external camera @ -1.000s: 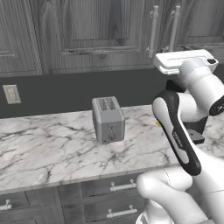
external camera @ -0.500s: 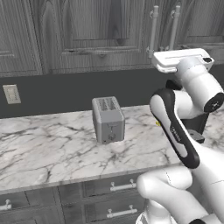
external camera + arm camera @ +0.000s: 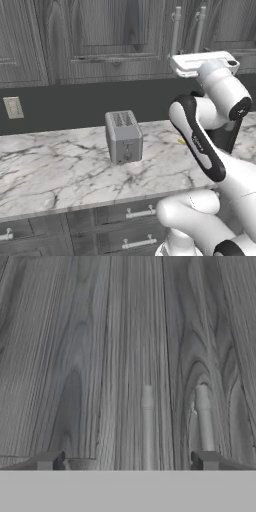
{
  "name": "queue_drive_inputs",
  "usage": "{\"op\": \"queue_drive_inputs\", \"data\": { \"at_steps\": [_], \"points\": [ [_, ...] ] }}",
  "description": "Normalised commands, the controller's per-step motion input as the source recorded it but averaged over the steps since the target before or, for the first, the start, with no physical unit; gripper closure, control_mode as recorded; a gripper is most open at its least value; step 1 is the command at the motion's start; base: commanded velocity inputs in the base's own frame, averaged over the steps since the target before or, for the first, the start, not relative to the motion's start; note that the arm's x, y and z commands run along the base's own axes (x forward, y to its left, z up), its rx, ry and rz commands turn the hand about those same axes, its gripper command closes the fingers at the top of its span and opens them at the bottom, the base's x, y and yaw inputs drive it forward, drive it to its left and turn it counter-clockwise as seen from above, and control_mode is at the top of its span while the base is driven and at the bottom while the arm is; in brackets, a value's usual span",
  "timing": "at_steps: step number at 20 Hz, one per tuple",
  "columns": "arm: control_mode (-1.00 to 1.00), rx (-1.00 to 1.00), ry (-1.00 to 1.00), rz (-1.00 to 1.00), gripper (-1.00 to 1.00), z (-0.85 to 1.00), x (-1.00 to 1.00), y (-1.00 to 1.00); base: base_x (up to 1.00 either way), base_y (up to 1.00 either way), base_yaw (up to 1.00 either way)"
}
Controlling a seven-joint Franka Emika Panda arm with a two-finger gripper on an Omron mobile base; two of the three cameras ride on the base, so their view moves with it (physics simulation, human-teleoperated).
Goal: Pick the bar soap and dish brush from the cabinet and place them on the counter.
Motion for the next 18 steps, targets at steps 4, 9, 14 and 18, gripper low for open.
{"op": "queue_drive_inputs", "data": {
  "at_steps": [4,9,14,18],
  "points": [
    [-1.0,0.0,0.0,0.0,-1.0,0.0,0.31,0.0,0.0,0.0,0.0],
    [-1.0,0.0,0.0,0.0,-1.0,0.0,0.36,-0.03,0.0,0.0,0.0],
    [-1.0,-0.01,0.0,-0.01,-1.0,-0.03,0.35,-0.09,0.0,0.0,0.0],
    [-1.0,-0.01,0.0,-0.03,-1.0,-0.01,0.28,-0.12,0.0,0.0,0.0]
  ]
}}
